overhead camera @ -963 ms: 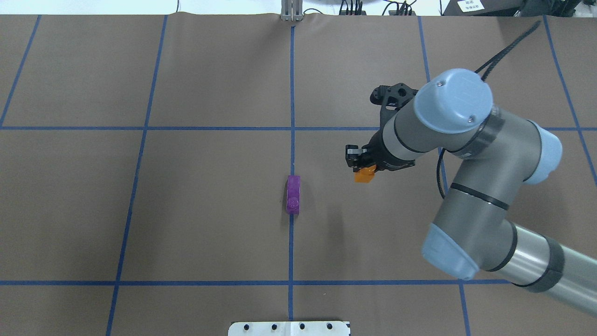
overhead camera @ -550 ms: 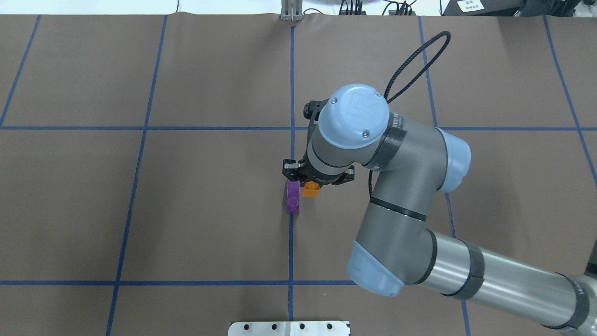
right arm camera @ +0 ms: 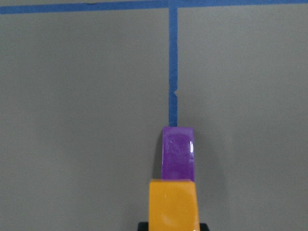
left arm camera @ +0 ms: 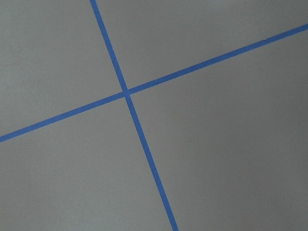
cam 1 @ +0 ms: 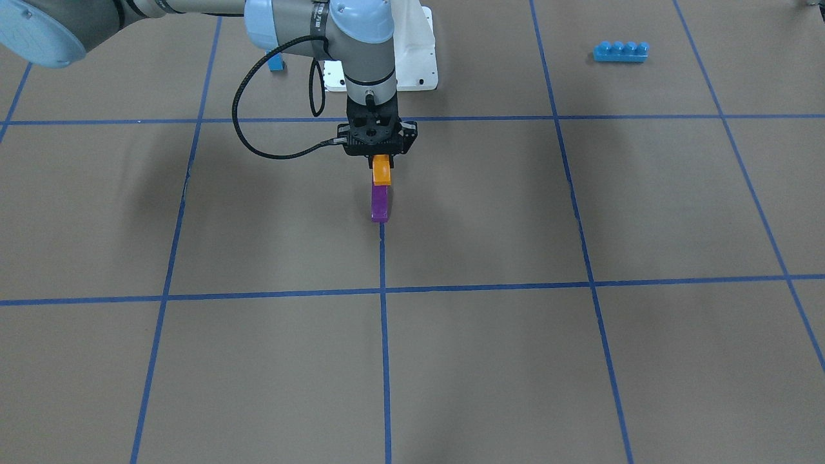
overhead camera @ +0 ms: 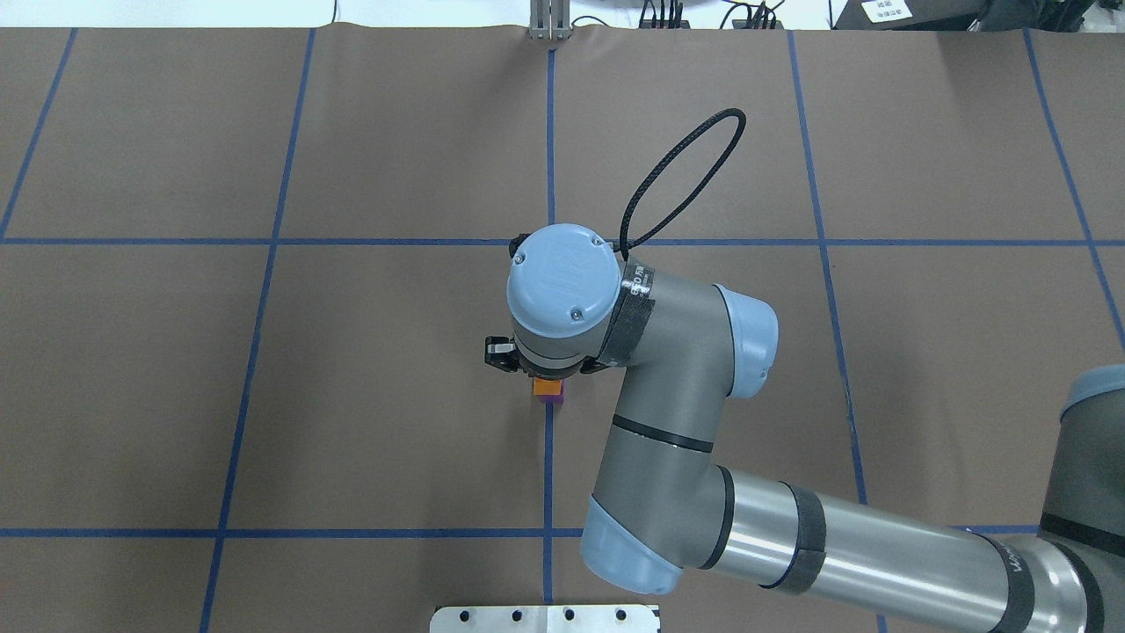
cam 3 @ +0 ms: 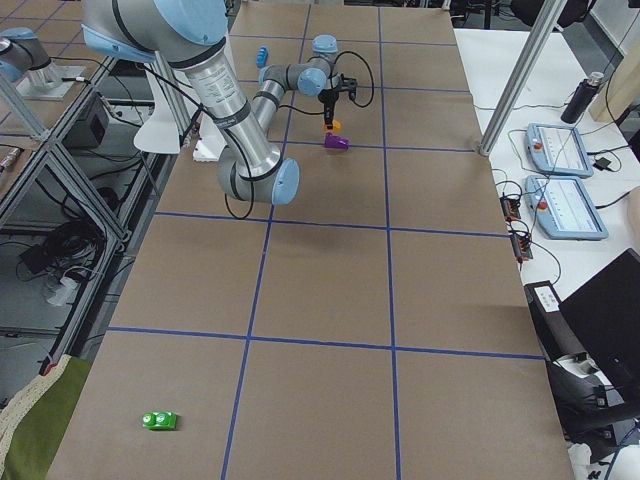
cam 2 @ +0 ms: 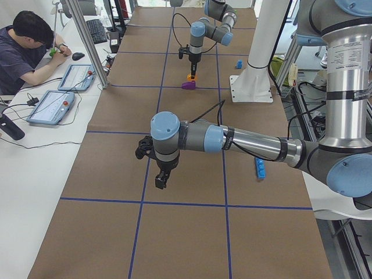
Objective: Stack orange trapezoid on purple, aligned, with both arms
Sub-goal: 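Lower and align the orange block onto the purple block with the right gripper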
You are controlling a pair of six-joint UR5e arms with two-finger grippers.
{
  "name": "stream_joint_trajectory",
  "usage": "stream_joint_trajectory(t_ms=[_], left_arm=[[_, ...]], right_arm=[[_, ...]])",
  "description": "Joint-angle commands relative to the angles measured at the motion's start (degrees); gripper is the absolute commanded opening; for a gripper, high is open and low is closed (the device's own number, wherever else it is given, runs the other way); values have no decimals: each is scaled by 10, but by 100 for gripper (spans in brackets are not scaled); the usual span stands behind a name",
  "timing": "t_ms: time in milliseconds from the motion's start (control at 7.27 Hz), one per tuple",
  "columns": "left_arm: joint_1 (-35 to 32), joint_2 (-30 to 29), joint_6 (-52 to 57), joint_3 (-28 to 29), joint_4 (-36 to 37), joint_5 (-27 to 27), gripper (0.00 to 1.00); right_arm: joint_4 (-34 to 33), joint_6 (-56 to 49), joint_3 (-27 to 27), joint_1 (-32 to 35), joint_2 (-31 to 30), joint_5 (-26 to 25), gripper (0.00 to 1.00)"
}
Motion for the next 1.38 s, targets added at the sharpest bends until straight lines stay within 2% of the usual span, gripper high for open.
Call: stream_joint_trajectory(t_ms=[0, 1238], left_arm=[[0, -1, -1, 0, 0, 0, 100], [1, -2, -1, 0, 0, -1, 100]], right_arm=[[-5, -1, -6, -4, -6, -2, 0], [0, 34, -7, -3, -3, -5, 0]])
